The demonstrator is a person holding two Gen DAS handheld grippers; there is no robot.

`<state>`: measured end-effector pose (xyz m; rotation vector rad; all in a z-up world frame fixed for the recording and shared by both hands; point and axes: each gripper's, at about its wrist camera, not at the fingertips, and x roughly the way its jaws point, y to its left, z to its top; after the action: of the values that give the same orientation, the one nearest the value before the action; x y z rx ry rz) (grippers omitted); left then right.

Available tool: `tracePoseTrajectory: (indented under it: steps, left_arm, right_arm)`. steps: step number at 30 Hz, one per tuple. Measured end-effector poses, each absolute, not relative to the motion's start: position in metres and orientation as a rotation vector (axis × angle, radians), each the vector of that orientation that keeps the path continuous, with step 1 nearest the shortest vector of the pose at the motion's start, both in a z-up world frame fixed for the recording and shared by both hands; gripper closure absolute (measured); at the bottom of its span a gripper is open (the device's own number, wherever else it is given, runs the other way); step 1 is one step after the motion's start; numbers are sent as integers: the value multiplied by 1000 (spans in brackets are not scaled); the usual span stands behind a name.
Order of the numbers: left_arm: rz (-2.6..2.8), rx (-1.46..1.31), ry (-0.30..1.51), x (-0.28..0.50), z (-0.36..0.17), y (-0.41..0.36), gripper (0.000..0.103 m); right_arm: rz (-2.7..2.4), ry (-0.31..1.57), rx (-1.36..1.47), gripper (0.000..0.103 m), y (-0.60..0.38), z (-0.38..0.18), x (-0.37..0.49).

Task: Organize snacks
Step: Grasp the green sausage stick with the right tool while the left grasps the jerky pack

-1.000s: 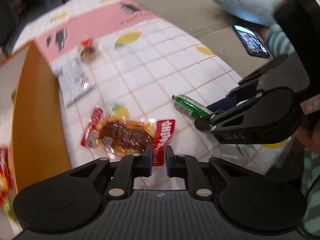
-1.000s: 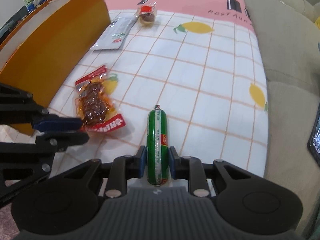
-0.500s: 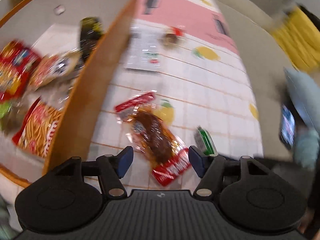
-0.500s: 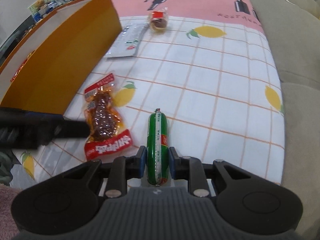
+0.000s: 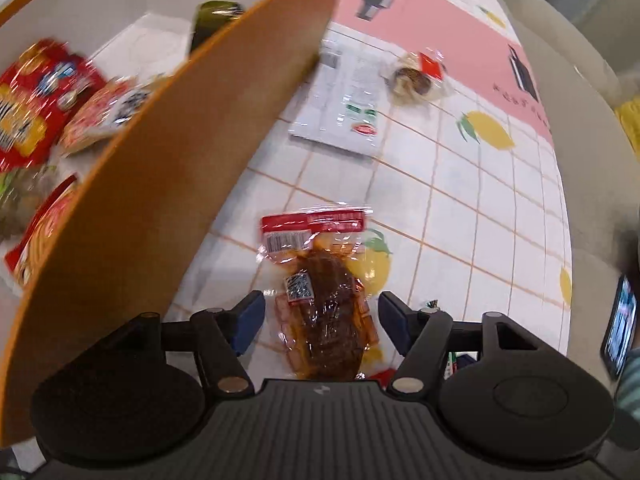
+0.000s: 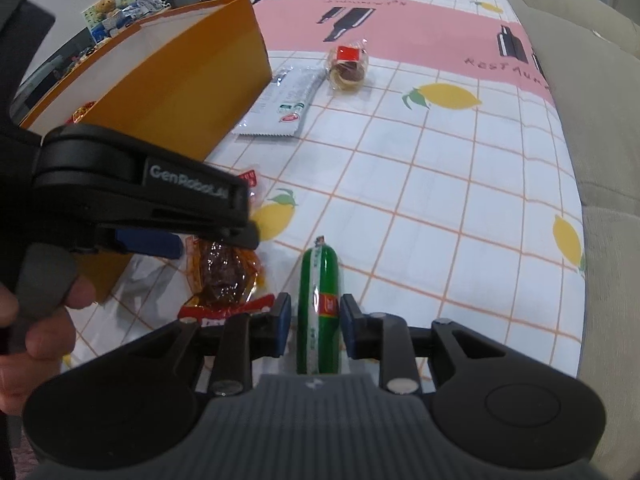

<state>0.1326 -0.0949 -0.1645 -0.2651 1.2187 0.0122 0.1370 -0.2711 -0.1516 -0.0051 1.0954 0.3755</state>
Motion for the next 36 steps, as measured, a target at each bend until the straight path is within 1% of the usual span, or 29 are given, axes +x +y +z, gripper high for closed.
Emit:
tracePoseTrajectory:
  steps: [3,4,7,9,10,11,12,13,15,16,21,22,23,24,30,32,36]
  left_arm:
    - [-19,-204,1209,135,-167,-103,28]
    - [-36,-168,1208,136,-167,-107,31]
    - [-80,-45,1195,137,-168,-121,31]
    - [-104,49,1176,133,-170,-129,29]
    - [-110,83,1168,131,-171,-132,25]
    - [-115,100,1151,128,-171,-133,25]
    - [-119,96,1146,128,-172,-132,25]
    - [-129,102,1144,128,-172,-132,28]
    - [-142,101,1148,128,-172,-131,30]
    - [-145,102,1147,129,-172,-131,32]
    - [-168,96,1129,126,-171,-128,34]
    - [-176,90,1124,125,-170,-126,36]
    - [-188,80,1117,124,-169,-125,41]
    - [-202,63,1115,124,-168,-123,42]
    - [-233,-44,1127,123,-166,-113,45]
    - [-246,-72,1125,121,-163,-111,47]
    - [-276,-79,1102,114,-153,-112,47]
  right_arm:
    - [369,1102,-9,78,-270,-154,140]
    - [365,1104,-10,78,-270,-155,141]
    - [353,1109,-5,78,-272,-157,141]
    - [350,1110,-5,79,-273,-157,141]
    - [349,1108,-12,79,-273,-157,140]
    - [346,1106,-23,79,-272,-156,139]
    - [344,1104,-40,79,-271,-156,137]
    - [342,1102,-57,79,-270,-156,137]
    - [339,1096,-96,80,-267,-156,135]
    - [338,1094,-110,83,-266,-156,135]
    - [320,1099,-118,84,-269,-156,137]
    - [316,1100,-114,84,-270,-157,138]
    - [312,1100,-112,84,-271,-156,137]
    - [307,1102,-106,84,-272,-156,137]
    - [289,1116,-50,84,-276,-156,140]
    - [285,1121,-24,84,-279,-156,139]
    - [282,1119,14,84,-281,-151,138]
